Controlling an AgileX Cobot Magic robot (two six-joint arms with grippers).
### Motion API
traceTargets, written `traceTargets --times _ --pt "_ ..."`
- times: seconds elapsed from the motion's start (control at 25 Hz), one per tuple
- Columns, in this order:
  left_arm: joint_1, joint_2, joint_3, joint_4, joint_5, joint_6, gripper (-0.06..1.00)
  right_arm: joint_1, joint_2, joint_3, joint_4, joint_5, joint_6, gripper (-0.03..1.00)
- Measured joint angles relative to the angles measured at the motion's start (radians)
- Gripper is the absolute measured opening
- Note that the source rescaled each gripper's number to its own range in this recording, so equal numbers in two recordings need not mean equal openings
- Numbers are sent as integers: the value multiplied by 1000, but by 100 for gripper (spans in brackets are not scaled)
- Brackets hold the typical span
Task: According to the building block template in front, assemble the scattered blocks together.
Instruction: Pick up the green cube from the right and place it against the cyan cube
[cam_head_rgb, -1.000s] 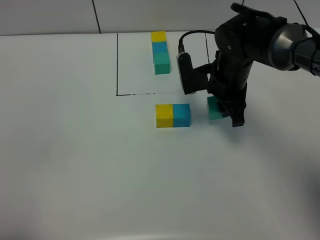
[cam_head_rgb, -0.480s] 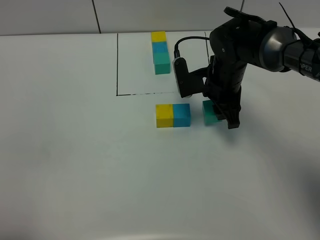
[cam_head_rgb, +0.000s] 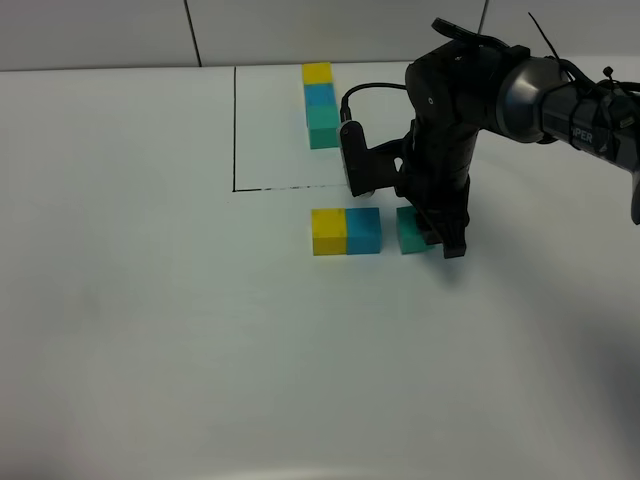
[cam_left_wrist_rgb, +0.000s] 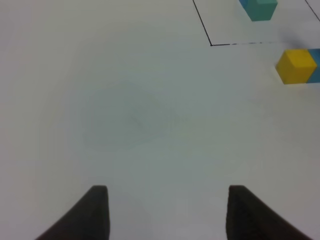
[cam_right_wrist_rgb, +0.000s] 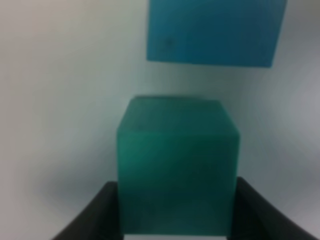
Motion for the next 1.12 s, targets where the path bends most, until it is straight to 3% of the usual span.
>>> traceTargets --times 1.12 --pt "0 0 0 0 0 0 15 -11 39 -10 55 -29 -7 2"
